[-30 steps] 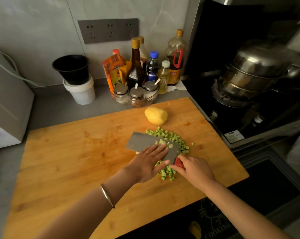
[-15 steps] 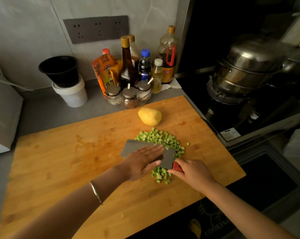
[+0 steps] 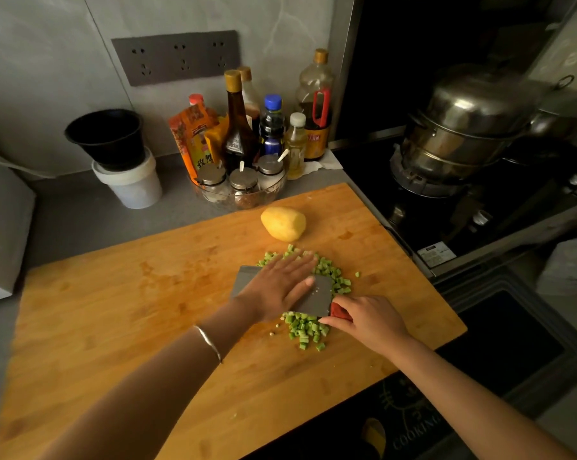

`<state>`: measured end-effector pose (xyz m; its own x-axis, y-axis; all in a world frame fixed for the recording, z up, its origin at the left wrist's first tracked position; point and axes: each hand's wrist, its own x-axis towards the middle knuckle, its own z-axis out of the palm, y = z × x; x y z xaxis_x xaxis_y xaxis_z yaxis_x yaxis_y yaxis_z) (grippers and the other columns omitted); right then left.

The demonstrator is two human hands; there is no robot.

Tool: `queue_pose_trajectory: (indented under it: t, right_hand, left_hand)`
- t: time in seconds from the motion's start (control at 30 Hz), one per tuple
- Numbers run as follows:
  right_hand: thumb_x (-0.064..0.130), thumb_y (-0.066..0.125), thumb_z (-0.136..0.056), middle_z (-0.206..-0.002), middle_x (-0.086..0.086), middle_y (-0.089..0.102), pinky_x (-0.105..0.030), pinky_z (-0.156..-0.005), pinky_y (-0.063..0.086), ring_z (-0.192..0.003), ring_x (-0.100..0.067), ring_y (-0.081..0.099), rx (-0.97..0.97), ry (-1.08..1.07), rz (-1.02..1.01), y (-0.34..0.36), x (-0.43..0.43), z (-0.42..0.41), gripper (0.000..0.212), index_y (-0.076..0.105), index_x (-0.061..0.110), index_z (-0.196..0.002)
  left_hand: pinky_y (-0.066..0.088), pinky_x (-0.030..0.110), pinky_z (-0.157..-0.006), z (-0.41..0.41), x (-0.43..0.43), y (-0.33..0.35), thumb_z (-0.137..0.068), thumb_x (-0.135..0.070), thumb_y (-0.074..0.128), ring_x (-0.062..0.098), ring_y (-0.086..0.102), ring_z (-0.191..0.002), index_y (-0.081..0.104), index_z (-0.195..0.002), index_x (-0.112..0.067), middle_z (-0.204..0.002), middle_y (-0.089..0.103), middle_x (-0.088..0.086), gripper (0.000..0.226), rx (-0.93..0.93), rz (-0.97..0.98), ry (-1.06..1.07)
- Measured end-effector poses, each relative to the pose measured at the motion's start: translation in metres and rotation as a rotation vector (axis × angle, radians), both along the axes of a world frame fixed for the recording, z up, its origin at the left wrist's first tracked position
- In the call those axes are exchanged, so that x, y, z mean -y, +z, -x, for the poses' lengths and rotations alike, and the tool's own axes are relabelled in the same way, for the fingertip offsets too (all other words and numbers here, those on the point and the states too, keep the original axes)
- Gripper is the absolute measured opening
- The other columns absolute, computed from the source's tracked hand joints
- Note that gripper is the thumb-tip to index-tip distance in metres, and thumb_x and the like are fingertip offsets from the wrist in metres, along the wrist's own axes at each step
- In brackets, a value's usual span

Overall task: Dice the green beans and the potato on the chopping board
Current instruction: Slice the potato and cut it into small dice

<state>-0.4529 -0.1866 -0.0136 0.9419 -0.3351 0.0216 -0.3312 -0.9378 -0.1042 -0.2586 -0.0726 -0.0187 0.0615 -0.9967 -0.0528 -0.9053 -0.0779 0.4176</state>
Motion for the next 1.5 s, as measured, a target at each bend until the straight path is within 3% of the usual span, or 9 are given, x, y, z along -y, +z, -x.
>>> queue_pose_trajectory:
  t: [0.27, 0.37, 0.47, 0.57, 0.77, 0.9, 1.03, 1.2, 1.5]
  right_hand:
    - [0.07, 0.035, -0.091, -0.087, 0.004, 0.066, -0.019, -0.049, 0.024, -0.078, -0.014, 0.063, -0.073, -0.022, 0.022, 0.01, -0.001, 0.002, 0.058, 0.058, 0.022, -0.112]
    - [0.074, 0.03, -0.089, -0.077, 0.007, 0.061, -0.022, -0.049, 0.028, -0.069, -0.012, 0.059, -0.085, -0.09, 0.02, 0.011, 0.002, 0.011, 0.062, 0.059, 0.023, -0.108]
    - [0.087, 0.008, -0.076, -0.059, 0.009, 0.047, -0.021, -0.045, 0.027, -0.051, -0.007, 0.044, -0.02, -0.171, -0.021, 0.012, 0.008, 0.025, 0.081, 0.057, 0.024, -0.089]
    - [0.09, 0.011, -0.074, -0.06, 0.006, 0.056, -0.023, -0.047, 0.036, -0.051, -0.007, 0.05, 0.067, -0.303, -0.155, 0.009, 0.018, 0.045, 0.082, 0.06, 0.025, -0.087]
    - [0.074, 0.041, -0.076, -0.057, -0.006, 0.056, -0.023, -0.049, 0.033, -0.051, -0.018, 0.053, 0.265, -0.502, -0.575, 0.009, 0.045, 0.057, 0.055, 0.063, 0.023, -0.071]
    - [0.064, 0.051, -0.077, -0.051, 0.001, 0.046, -0.033, -0.054, 0.033, -0.047, -0.014, 0.044, 0.364, -0.565, -0.836, 0.008, 0.069, 0.043, 0.048, 0.061, 0.018, -0.067]
    - [0.06, 0.052, -0.077, -0.048, 0.006, 0.045, -0.031, -0.051, 0.033, -0.045, -0.01, 0.042, 0.376, -0.563, -0.933, 0.004, 0.096, 0.027, 0.048, 0.059, 0.014, -0.067]
    - [0.06, 0.05, -0.078, -0.046, 0.007, 0.044, -0.021, -0.048, 0.034, -0.042, -0.004, 0.042, 0.364, -0.516, -0.96, 0.003, 0.127, 0.007, 0.05, 0.056, 0.011, -0.069]
    - [0.049, 0.051, -0.083, -0.049, -0.003, 0.034, -0.019, -0.04, 0.027, -0.038, -0.009, 0.032, 0.351, -0.427, -1.104, 0.012, 0.147, -0.023, 0.055, 0.052, -0.005, -0.073]
  left_hand:
    - [-0.008, 0.027, -0.115, -0.003, -0.026, -0.015, -0.081, -0.071, -0.016, 0.01, -0.005, -0.146, 0.007, -0.151, -0.029, -0.158, 0.003, -0.008, 0.085, 0.088, -0.08, 0.039]
    - [0.019, 0.035, -0.116, -0.017, -0.016, 0.002, -0.098, -0.056, 0.019, 0.02, 0.026, -0.141, 0.037, -0.144, -0.024, -0.153, 0.032, 0.001, 0.06, 0.038, -0.057, 0.266]
    - [0.051, 0.034, -0.08, -0.029, -0.003, 0.015, -0.095, -0.046, 0.045, 0.02, 0.062, -0.099, 0.065, -0.11, -0.019, -0.114, 0.065, 0.002, 0.036, -0.052, 0.193, 0.481]
    - [0.048, 0.032, -0.06, -0.038, 0.015, 0.028, -0.093, -0.04, 0.054, 0.019, 0.062, -0.076, 0.062, -0.087, -0.016, -0.084, 0.066, 0.0, 0.026, -0.115, 0.355, 0.639]
    - [0.031, 0.034, -0.053, -0.047, 0.047, 0.022, -0.097, -0.032, 0.048, 0.034, 0.054, -0.067, 0.045, -0.08, -0.012, -0.062, 0.05, 0.002, 0.027, -0.264, 0.278, 0.765]
    - [0.038, 0.035, -0.058, -0.044, 0.07, 0.018, -0.099, -0.041, 0.042, 0.032, 0.061, -0.07, 0.053, -0.064, -0.015, -0.062, 0.055, 0.002, 0.045, -0.263, 0.23, 0.811]
    - [0.04, 0.03, -0.064, -0.046, 0.088, 0.009, -0.092, -0.033, 0.058, 0.026, 0.06, -0.093, 0.059, -0.114, -0.022, -0.098, 0.06, 0.001, 0.024, -0.133, 0.255, 0.782]
    - [0.023, 0.044, -0.113, -0.053, 0.113, -0.004, -0.069, -0.059, 0.073, 0.03, 0.015, -0.14, 0.012, -0.151, -0.024, -0.154, 0.014, 0.007, 0.107, -0.152, 0.107, 0.882]
    - [0.039, 0.04, -0.101, -0.06, 0.123, -0.023, -0.063, -0.052, 0.082, 0.031, 0.041, -0.125, 0.024, -0.143, -0.017, -0.137, 0.035, 0.012, 0.105, -0.468, 0.098, 1.11]
